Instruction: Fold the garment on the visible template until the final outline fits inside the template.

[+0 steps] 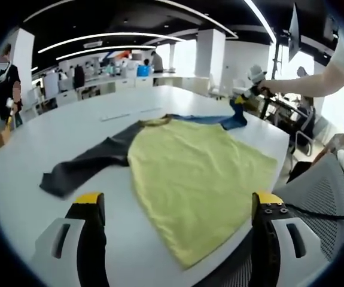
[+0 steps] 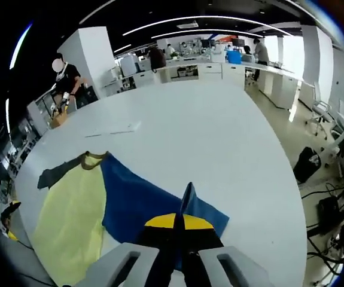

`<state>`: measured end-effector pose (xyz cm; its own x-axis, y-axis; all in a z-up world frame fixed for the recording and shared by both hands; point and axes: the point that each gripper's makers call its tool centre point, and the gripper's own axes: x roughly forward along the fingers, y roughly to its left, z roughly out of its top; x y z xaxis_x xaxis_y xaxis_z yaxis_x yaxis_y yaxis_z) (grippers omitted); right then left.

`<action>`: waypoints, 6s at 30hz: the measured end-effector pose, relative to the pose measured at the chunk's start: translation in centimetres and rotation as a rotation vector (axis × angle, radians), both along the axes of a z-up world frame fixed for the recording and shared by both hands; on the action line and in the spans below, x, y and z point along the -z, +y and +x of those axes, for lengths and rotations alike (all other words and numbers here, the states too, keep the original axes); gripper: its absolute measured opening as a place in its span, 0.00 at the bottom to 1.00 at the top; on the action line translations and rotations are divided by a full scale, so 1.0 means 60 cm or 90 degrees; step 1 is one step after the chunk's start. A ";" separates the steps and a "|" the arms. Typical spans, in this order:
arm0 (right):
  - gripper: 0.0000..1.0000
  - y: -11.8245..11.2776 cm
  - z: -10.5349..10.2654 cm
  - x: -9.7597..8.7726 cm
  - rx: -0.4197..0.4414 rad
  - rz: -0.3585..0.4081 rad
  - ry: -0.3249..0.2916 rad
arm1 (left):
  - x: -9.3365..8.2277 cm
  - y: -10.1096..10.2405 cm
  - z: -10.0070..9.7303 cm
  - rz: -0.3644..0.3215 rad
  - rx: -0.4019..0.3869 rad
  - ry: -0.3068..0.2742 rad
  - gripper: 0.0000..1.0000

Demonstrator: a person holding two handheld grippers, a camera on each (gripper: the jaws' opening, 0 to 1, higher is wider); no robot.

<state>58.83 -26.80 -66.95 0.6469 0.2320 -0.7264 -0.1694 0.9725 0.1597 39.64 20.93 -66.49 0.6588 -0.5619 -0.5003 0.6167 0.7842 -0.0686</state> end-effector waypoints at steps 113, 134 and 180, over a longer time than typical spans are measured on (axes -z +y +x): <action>0.00 0.488 0.072 -0.065 -0.262 0.037 -0.019 | 0.007 0.009 -0.003 0.002 0.008 0.014 0.93; 0.00 0.582 0.076 -0.053 -0.287 0.023 -0.039 | 0.010 0.011 0.000 -0.007 0.003 0.017 0.94; 0.00 0.727 0.032 0.029 -0.359 0.066 -0.017 | 0.035 0.046 -0.011 -0.003 -0.031 0.044 0.93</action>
